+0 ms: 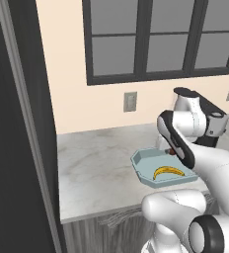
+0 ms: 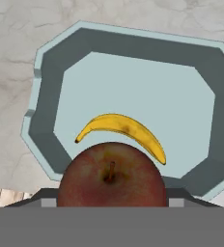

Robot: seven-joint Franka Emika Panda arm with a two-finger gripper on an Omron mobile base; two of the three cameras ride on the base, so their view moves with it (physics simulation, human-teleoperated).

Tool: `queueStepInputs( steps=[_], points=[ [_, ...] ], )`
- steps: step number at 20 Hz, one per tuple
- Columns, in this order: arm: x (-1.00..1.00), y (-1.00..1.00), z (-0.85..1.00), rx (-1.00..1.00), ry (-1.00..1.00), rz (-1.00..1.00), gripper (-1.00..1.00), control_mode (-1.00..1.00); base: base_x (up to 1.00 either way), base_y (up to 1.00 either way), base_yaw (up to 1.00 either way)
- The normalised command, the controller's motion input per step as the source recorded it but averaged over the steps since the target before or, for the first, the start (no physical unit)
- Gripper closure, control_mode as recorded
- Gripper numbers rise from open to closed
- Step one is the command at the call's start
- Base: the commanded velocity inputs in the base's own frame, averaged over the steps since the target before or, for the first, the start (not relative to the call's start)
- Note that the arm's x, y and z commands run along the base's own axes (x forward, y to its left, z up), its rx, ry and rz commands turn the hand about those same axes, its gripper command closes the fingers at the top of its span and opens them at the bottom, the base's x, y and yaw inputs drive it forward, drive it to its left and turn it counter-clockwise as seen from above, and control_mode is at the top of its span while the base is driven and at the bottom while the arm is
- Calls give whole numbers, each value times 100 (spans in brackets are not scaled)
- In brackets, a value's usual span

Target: Pick the apple and banana from the fridge and place them inside the tupperware on the counter.

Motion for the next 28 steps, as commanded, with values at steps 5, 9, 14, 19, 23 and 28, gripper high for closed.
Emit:
queueStepInputs(
  steps=[5,9,14,19,23,28],
  points=[
    [31,17,-62,0,1,0,100,-100,0,0,0],
    [28,14,-59,0,3,0,100,-100,0,0,0],
    [28,6,-50,0,0,0,100,-100,0,0,0],
    [16,1,-47,0,0,0,100,-100,0,0,0],
    [2,0,-49,0,0,0,-100,-100,0,0,0],
    [-7,0,-25,0,-8,0,-100,-100,0,0,0]
  ],
)
